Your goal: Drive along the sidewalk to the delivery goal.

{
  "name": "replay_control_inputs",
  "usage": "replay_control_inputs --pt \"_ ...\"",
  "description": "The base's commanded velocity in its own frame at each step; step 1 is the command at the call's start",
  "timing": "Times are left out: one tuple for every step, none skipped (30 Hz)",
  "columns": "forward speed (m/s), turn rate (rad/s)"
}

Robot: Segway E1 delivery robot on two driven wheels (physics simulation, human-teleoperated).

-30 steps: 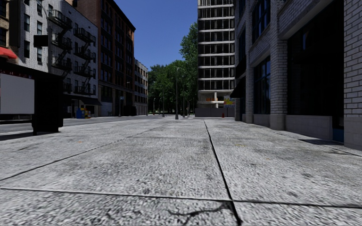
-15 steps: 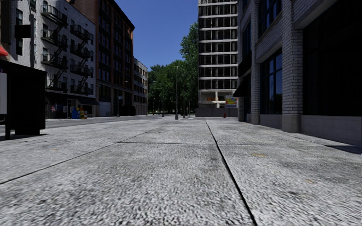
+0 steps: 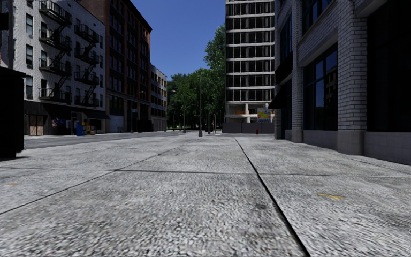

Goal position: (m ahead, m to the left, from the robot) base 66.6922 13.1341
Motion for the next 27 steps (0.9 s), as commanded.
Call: replay_control_inputs --pt "2.0 0.0" --pt "2.0 0.0" --pt "2.0 0.0" --pt "2.0 0.0" --pt "2.0 0.0" --pt "2.0 0.0" --pt "2.0 0.0" --pt "2.0 0.0" --pt "2.0 0.0" --pt "2.0 0.0" --pt "2.0 0.0" --pt "2.0 0.0" --pt "2.0 0.0" --pt "2.0 0.0" --pt "2.0 0.0" --pt "2.0 0.0" --pt "2.0 0.0" --pt "2.0 0.0" --pt "2.0 0.0" --pt "2.0 0.0" --pt "2.0 0.0" --pt "2.0 0.0" --pt "2.0 0.0" --pt "2.0 0.0" --pt "2.0 0.0" --pt "2.0 0.0" --pt "2.0 0.0"
